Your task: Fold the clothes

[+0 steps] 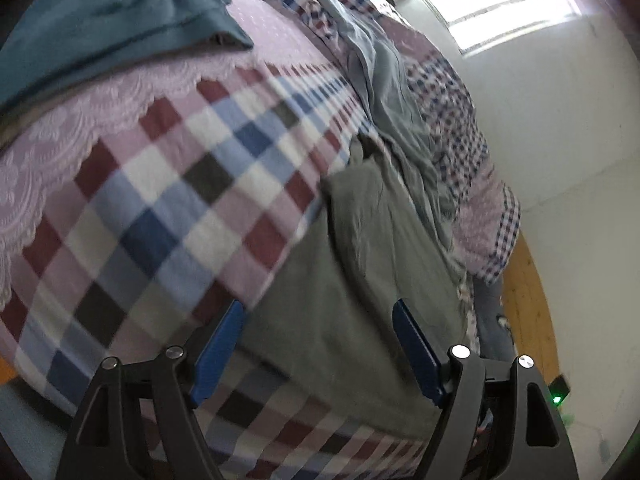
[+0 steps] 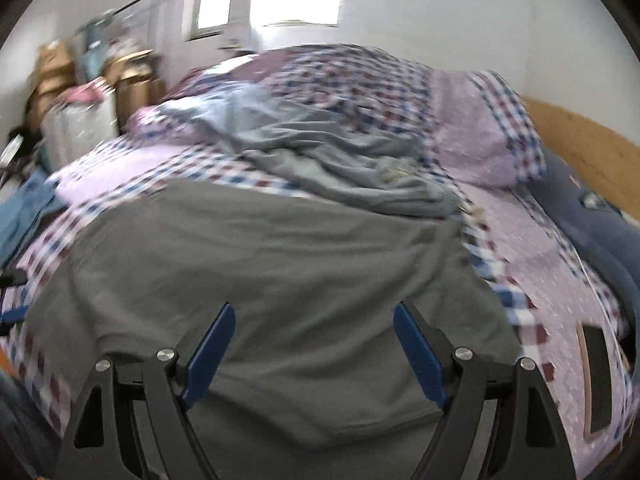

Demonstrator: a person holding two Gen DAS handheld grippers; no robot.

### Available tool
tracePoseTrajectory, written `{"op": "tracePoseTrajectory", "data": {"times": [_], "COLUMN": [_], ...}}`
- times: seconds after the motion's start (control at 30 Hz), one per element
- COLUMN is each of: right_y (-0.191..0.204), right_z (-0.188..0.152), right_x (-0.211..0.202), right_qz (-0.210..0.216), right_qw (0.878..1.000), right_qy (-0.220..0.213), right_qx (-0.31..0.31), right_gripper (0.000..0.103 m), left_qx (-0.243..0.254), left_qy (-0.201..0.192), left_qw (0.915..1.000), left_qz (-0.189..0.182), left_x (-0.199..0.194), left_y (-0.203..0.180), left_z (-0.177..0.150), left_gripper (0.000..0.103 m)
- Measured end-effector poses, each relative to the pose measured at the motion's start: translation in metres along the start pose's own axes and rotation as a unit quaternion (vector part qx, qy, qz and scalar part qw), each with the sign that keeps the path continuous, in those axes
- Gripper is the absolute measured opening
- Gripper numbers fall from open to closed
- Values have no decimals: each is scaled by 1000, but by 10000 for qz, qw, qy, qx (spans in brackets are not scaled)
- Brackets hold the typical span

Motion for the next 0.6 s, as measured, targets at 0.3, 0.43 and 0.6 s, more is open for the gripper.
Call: {"op": "tracePoseTrajectory", "data": {"times": [0.3,0.43,0.6], "right_y": [91,132,178], "right_z": [-9,-18,-31], "right_x": [-5,-6,-10], "right_qz": [645,950,1487], "right_qw": [9907,9789,9584], "right_qy": [-302,-467,-686], "right_qx": [-1162,-1749,-2338], "right_gripper": [85,85,85], "left_qx": [-620,-765,-896], "left_qy": [235,214,228], "left_qw": [9970,9958,9943], "left_qz": [-405,-451,-539], "left_x": [12,13,14], "left_y": [10,12,14], "left_z": [-19,-20,-18], "left_gripper": [88,88,88]}}
Point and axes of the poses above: each gripper's, at about its wrist camera, not at the fingertips, and x roughly the way its jaws point, y to its left, z to its top, the point moved 5 cm from there along x, roughly the way its jaws point, and after that the axes turned 6 degrees about -y, right-handed, at the moved point
